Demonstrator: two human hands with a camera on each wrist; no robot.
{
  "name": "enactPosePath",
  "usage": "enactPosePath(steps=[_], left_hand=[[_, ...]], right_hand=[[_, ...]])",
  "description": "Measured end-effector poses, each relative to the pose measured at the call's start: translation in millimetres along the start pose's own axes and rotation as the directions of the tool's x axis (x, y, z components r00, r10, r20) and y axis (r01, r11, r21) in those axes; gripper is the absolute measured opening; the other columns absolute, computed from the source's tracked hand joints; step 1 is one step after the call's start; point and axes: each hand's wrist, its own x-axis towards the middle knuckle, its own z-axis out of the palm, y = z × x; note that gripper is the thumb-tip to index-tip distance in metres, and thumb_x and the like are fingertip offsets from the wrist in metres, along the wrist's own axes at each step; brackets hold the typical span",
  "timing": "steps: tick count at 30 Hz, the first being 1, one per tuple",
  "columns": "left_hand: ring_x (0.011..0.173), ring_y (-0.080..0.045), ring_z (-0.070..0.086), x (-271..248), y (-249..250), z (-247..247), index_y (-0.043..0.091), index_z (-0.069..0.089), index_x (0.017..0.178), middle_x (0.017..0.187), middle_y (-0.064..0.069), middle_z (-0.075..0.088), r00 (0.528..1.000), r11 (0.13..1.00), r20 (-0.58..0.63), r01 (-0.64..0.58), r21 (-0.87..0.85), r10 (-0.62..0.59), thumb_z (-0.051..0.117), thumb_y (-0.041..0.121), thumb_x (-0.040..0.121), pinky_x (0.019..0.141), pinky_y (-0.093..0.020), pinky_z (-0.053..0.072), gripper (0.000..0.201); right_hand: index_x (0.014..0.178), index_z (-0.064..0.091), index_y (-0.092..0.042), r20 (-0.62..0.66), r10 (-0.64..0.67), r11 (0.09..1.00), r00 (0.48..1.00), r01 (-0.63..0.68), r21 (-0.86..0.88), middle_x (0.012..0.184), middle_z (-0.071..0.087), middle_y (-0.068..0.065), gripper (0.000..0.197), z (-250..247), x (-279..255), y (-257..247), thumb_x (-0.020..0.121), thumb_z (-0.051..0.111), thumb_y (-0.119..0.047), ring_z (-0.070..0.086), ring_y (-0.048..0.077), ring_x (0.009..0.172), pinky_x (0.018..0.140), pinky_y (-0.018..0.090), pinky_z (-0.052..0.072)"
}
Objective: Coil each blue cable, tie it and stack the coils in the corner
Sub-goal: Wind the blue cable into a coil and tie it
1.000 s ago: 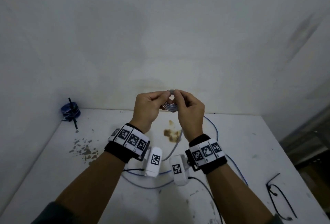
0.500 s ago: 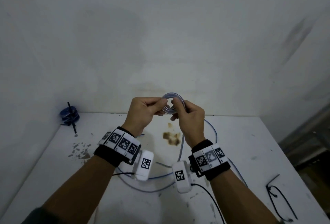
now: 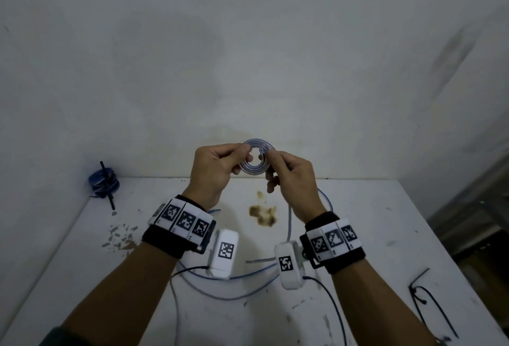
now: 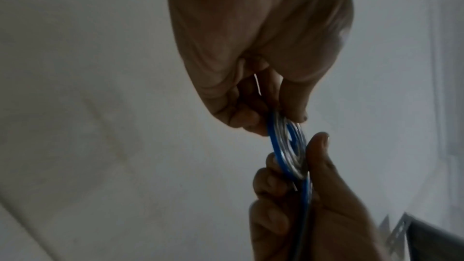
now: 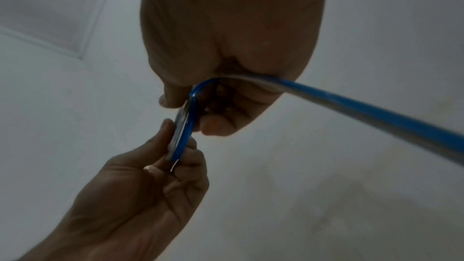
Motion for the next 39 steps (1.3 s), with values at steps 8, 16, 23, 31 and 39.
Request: enactPosePath(steps=[8, 16, 23, 31, 39], left_hand=[[0.072, -0.024, 0.059, -4, -4, 9, 0.005, 0.076, 0.085, 0.076, -0.009, 0.072, 0.998, 0.991, -0.031, 0.045, -0.128, -0.049, 0.067, 0.014, 0.09, 0.062, -0.024, 0.049, 0.014], [0.083, -0.01, 0.067, 6, 10, -31, 0.011, 0.075, 0.109, 0.094, -0.005, 0.077, 0.941, 0.963, 0.332, -0.027, 0.268, -0.066, 0.067, 0.017, 0.09, 0.069, -0.022, 0.049, 0.021], [0.069, -0.009, 0.067, 3, 14, -13, 0.014, 0.076, 0.095, 0.073, 0.002, 0.075, 0.961, 0.979, 0.256, -0.142, 0.148, 0.101, 0.069, 0.017, 0.085, 0.07, -0.02, 0.052, 0.013], [0.078, -0.017, 0.067, -10, -3, 10, 0.01, 0.076, 0.094, 0.081, -0.005, 0.075, 0.983, 0.991, 0.183, 0.038, -0.127, -0.014, 0.065, 0.024, 0.082, 0.078, -0.029, 0.053, 0.022], [0.078, -0.02, 0.073, 3, 13, -21, 0.005, 0.077, 0.094, 0.081, -0.006, 0.077, 0.926, 0.953, 0.374, -0.158, 0.257, 0.052, 0.071, 0.01, 0.085, 0.077, -0.028, 0.057, 0.012]], right_hand=[[0.085, 0.055, -0.009, -0.17, -0.202, 0.969, 0.964, 0.171, -0.181, 0.063, 0.049, -0.011, 0.034, 34, -9, 14, 0.104, 0.033, -0.027, 0.042, 0.006, 0.056, 0.057, 0.024, 0.037], [0.089, 0.054, -0.013, 0.327, -0.233, 0.679, 0.916, 0.394, -0.619, 0.07, 0.06, -0.002, 0.042, 0, 11, 4, 0.102, 0.027, -0.042, 0.052, 0.021, 0.06, 0.058, 0.037, 0.04], [0.087, 0.062, -0.01, 0.334, -0.272, 0.78, 0.903, 0.409, -0.473, 0.067, 0.061, -0.001, 0.038, -11, 18, -14, 0.102, 0.04, -0.037, 0.052, 0.018, 0.059, 0.06, 0.038, 0.044], [0.081, 0.058, -0.008, -0.179, -0.365, 0.9, 0.914, 0.297, -0.318, 0.064, 0.055, -0.008, 0.04, 23, -15, 17, 0.102, 0.037, -0.034, 0.048, 0.008, 0.055, 0.053, 0.023, 0.038], [0.083, 0.059, -0.008, 0.31, -0.403, 0.624, 0.861, 0.507, -0.595, 0.062, 0.056, 0.0, 0.043, -11, 6, 2, 0.101, 0.033, -0.037, 0.05, 0.024, 0.052, 0.05, 0.037, 0.04]])
